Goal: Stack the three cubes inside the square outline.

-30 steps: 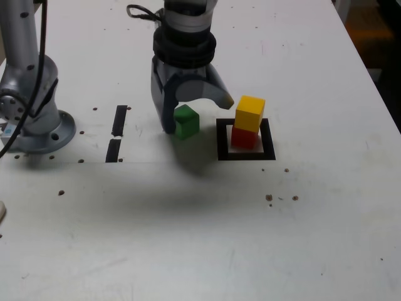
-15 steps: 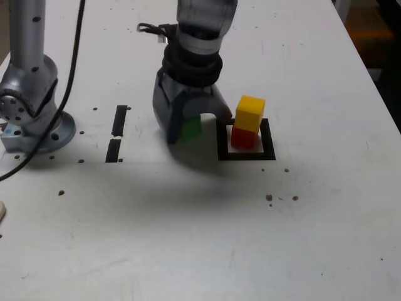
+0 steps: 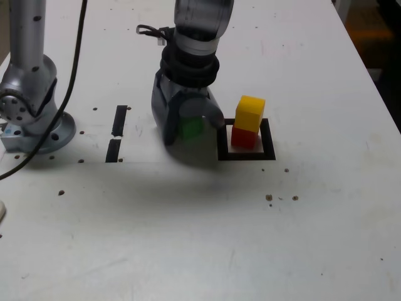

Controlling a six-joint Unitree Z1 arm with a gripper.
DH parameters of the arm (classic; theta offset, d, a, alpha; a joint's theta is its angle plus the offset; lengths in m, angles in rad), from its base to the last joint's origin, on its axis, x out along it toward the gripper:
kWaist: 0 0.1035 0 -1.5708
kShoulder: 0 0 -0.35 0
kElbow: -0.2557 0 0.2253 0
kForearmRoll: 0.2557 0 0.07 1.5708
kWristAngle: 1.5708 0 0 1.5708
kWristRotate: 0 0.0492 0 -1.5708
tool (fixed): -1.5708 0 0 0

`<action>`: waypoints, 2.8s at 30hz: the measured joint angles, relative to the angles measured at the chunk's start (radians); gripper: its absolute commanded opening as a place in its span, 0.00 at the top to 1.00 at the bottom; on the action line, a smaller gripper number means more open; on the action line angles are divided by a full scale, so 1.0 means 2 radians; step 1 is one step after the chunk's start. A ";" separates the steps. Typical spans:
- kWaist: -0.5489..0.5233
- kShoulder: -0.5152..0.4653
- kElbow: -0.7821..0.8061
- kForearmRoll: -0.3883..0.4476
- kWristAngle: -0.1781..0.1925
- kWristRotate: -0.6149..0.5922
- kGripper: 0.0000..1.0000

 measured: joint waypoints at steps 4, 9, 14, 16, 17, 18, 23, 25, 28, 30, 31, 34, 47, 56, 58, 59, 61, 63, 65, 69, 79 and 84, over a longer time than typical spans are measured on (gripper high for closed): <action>0.000 0.000 0.000 0.003 0.006 0.000 0.47; 0.000 -0.001 -0.004 0.008 0.013 0.001 0.57; 0.000 -0.004 -0.006 0.008 0.016 0.010 0.64; 0.001 -0.008 -0.006 0.011 0.016 0.013 0.69; 0.001 -0.012 -0.010 0.014 0.016 0.016 0.72; 0.001 -0.017 -0.015 0.022 0.016 0.019 0.74; 0.001 -0.020 -0.057 0.080 0.024 0.037 0.75; 0.001 -0.021 -0.082 0.110 0.032 0.045 0.76; 0.001 -0.023 -0.124 0.164 0.050 0.065 0.79; 0.001 -0.026 -0.153 0.195 0.062 0.088 0.81; 0.001 -0.029 -0.169 0.212 0.066 0.097 0.81; -0.002 -0.043 -0.218 0.263 0.081 0.119 0.82; -0.037 0.036 -0.425 0.349 0.096 0.173 0.85; -0.053 0.093 -0.489 0.368 0.099 0.233 0.85; -0.053 0.102 -0.486 0.368 0.096 0.244 0.85; -0.053 0.104 -0.485 0.368 0.094 0.247 0.85; -0.053 0.107 -0.482 0.368 0.088 0.252 0.85; -0.053 0.110 -0.478 0.368 0.082 0.255 0.84; -0.053 0.114 -0.473 0.368 0.078 0.255 0.84; -0.061 0.123 -0.470 0.365 0.077 0.253 0.84; -0.067 0.120 -0.464 0.361 0.088 0.246 0.84; -0.067 0.120 -0.460 0.353 0.084 0.245 0.83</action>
